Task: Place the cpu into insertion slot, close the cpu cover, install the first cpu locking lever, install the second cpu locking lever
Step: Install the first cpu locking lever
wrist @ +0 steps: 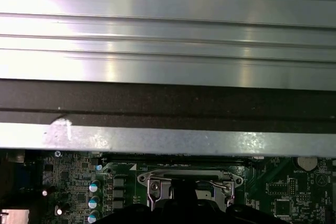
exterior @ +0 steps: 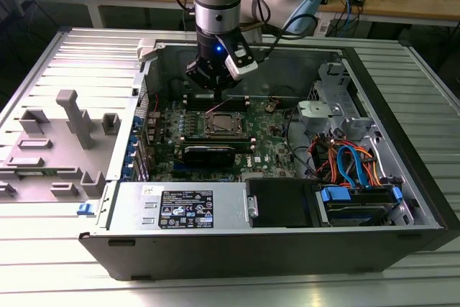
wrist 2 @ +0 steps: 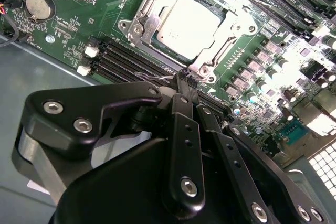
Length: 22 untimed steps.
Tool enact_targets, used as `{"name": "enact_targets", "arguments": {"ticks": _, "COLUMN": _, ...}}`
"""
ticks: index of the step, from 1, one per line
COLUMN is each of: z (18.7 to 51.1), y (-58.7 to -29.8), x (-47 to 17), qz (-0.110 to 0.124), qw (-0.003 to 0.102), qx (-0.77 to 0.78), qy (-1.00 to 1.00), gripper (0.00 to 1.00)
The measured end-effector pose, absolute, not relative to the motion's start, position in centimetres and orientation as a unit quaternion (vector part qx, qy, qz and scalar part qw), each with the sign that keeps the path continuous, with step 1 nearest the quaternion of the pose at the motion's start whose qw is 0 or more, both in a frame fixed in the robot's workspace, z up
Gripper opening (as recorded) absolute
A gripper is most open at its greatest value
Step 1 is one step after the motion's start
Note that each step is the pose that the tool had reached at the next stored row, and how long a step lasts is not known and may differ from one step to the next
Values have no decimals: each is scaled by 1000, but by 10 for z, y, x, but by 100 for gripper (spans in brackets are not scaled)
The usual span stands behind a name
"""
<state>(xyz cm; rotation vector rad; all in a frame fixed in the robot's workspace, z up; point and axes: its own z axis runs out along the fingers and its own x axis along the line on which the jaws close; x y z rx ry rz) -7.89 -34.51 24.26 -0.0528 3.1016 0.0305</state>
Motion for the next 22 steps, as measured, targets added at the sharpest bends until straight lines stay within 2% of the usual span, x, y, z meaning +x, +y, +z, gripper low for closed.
{"name": "enact_targets", "arguments": {"ticks": 5, "z": 241, "y": -345, "x": -79, "qz": 10, "qw": 20, "qx": -17, "qy": 1000, "gripper": 11}}
{"name": "enact_targets", "arguments": {"ticks": 10, "z": 239, "y": -345, "x": -79, "qz": 33, "qw": 20, "qx": -17, "qy": 999, "gripper": 11}}
{"name": "enact_targets", "arguments": {"ticks": 22, "z": 231, "y": -343, "x": -71, "qz": 33, "qw": 20, "qx": -17, "qy": 999, "gripper": 11}}
